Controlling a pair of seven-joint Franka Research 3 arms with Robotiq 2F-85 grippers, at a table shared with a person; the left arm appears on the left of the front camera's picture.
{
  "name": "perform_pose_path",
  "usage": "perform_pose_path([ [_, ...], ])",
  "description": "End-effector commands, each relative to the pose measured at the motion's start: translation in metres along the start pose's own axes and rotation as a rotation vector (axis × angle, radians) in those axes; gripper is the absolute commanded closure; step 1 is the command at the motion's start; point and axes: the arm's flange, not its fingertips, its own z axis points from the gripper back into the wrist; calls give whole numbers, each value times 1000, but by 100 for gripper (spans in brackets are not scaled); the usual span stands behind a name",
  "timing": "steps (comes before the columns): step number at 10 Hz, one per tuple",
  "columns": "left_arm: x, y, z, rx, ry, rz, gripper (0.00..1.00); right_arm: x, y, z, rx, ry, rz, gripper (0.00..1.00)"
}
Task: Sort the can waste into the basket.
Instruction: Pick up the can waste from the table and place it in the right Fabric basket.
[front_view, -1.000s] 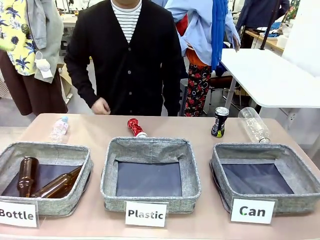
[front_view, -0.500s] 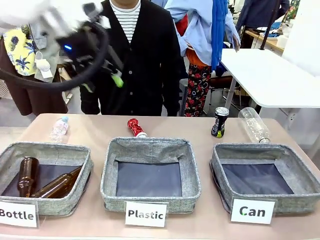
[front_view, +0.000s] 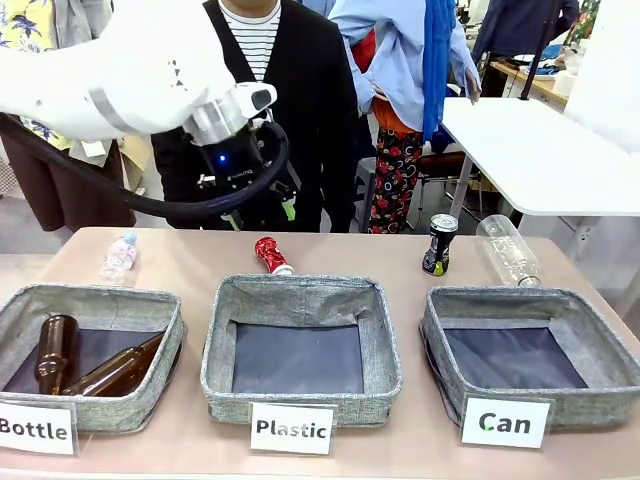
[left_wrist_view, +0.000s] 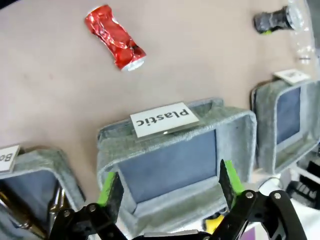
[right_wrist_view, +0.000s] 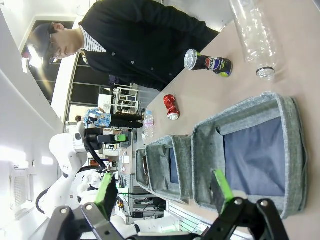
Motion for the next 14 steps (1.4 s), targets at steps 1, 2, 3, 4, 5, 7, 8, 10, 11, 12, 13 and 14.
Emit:
perform_pose_path([
  [1,-12,2,5,-48,-30,38,0,2,1,0,17,-11,12,0],
  [2,-27,4,18,-144,53,-65,0,2,1,0,17,-11,12,0],
  [3,0,1,-3,-16,-5,21,0,2,1,0,17,-11,12,0],
  [4,0,1,-3,-16,-5,21,0,2,1,0,17,-11,12,0],
  [5,0,1,-3,-16,-5,21,0,2,1,0,17,-11,12,0],
  [7,-4,0,-2,-40,8,4,0,2,1,0,17,-11,12,0],
  [8,3,-10,-13,-2,23,158,0,2,1,0,17,-11,12,0],
  [10,24,-21,-31,4,98,335,0,2,1,0,17,-11,12,0],
  [11,38,-23,-43,-5,70,452,0,2,1,0,17,-11,12,0],
  [12,48,-25,-54,-1,4,557,0,2,1,0,17,-11,12,0],
  [13,59,-27,-65,6,-30,609,0,2,1,0,17,-11,12,0],
  [14,67,-27,-75,38,-30,623,0,2,1,0,17,-11,12,0],
])
